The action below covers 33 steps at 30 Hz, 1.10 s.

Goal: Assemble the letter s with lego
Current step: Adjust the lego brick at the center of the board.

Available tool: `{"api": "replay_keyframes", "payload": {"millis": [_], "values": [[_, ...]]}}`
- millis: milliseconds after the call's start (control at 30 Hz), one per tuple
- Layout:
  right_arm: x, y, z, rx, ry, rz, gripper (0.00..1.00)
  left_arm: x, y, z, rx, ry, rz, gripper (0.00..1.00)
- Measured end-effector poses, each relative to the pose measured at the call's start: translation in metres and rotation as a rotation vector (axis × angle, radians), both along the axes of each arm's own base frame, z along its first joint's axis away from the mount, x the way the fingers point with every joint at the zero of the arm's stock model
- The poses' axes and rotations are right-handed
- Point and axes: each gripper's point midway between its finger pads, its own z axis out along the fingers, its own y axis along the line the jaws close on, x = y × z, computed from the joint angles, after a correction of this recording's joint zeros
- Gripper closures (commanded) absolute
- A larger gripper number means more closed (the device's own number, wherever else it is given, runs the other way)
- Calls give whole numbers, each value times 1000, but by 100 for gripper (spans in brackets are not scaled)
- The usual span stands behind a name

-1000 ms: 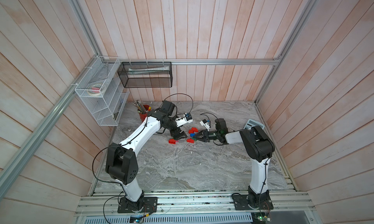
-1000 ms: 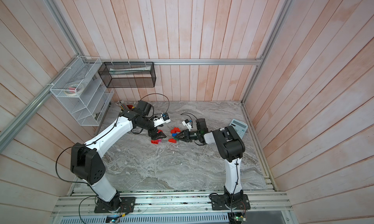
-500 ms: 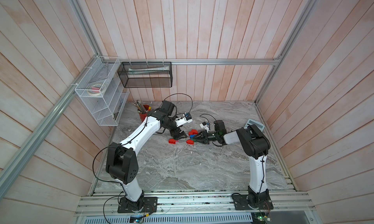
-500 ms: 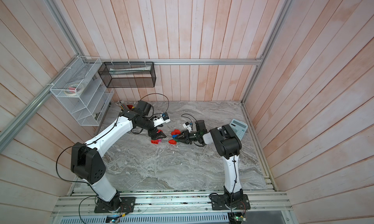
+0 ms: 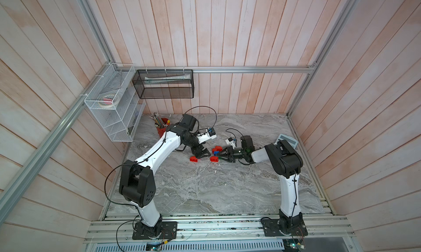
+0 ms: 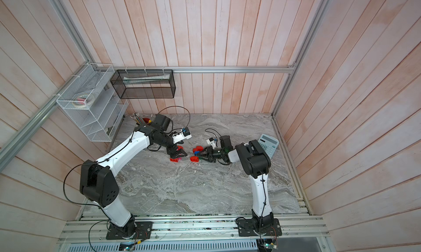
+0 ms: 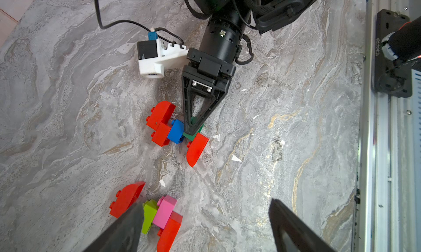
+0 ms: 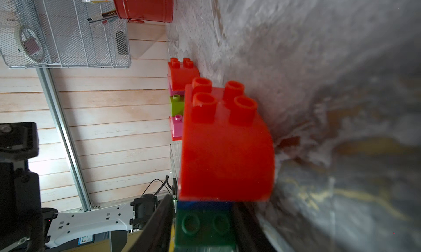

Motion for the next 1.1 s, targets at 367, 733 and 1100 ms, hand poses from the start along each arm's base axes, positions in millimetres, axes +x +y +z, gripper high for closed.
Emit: {"api": "replay_keyframes", "payload": {"millis": [367, 733, 1100], "values": [[6, -7, 6, -75, -32, -63, 45, 2, 3, 0, 0, 6, 15, 10], [7, -24, 14, -226, -106, -123, 33, 1, 20, -2, 11, -6, 98, 6], [6, -56, 27, -349, -198, -134, 20, 29, 106, -6, -22, -14, 550, 0]]}}
